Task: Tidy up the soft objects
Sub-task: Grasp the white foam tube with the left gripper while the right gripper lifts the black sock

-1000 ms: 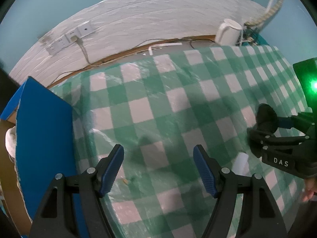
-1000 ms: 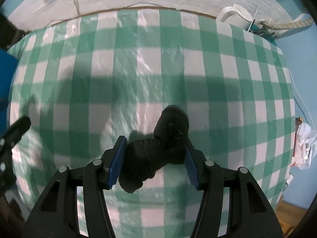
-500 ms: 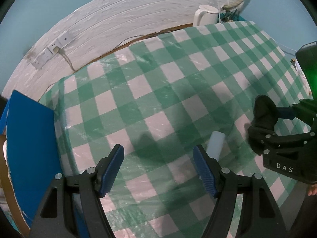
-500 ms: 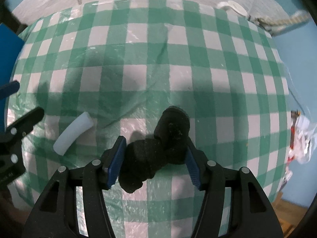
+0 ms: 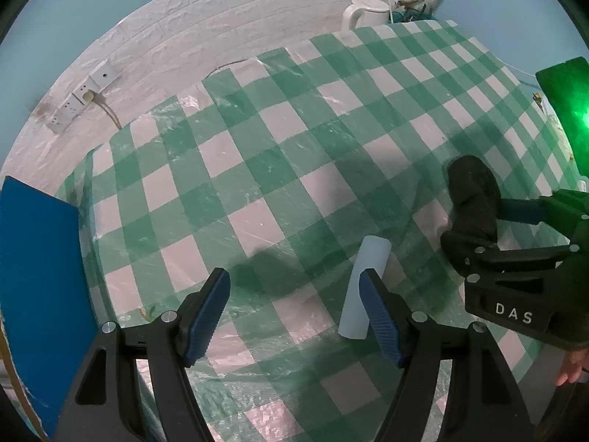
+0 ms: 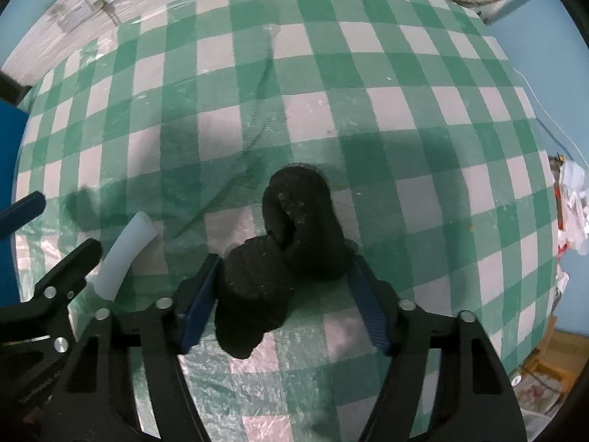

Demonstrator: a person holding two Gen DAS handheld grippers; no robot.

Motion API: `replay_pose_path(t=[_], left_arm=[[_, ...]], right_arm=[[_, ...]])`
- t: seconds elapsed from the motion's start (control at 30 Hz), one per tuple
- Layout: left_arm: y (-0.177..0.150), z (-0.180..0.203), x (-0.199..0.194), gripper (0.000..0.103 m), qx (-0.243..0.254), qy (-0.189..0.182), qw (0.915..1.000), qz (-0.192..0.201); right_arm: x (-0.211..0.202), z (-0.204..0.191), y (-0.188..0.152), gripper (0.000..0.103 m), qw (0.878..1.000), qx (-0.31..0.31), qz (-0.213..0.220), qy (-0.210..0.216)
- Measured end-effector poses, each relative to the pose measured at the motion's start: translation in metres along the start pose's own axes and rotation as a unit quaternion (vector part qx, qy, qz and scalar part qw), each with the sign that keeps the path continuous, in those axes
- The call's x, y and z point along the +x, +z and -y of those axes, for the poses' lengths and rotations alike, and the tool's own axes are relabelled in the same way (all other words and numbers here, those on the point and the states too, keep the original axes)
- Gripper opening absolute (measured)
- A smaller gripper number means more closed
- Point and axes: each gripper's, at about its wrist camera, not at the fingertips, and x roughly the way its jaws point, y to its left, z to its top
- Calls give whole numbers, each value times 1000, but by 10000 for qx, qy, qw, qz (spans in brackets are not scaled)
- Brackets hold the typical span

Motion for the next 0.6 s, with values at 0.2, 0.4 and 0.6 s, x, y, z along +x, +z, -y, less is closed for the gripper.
replay_pose_path(t=[0.2, 0.4, 0.6], left_arm=[[0, 5, 2, 74, 72, 3, 9999, 104], [-3, 13, 4, 74, 121, -290, 9995, 43], [-7, 26, 8, 74, 317, -227, 9992, 17]], right_arm=[[-2, -16, -1, 40, 9999, -161, 15, 57], [-8, -1, 9, 37, 9997, 70, 117, 188], [-18, -4, 11, 37, 9996, 43, 215, 189]])
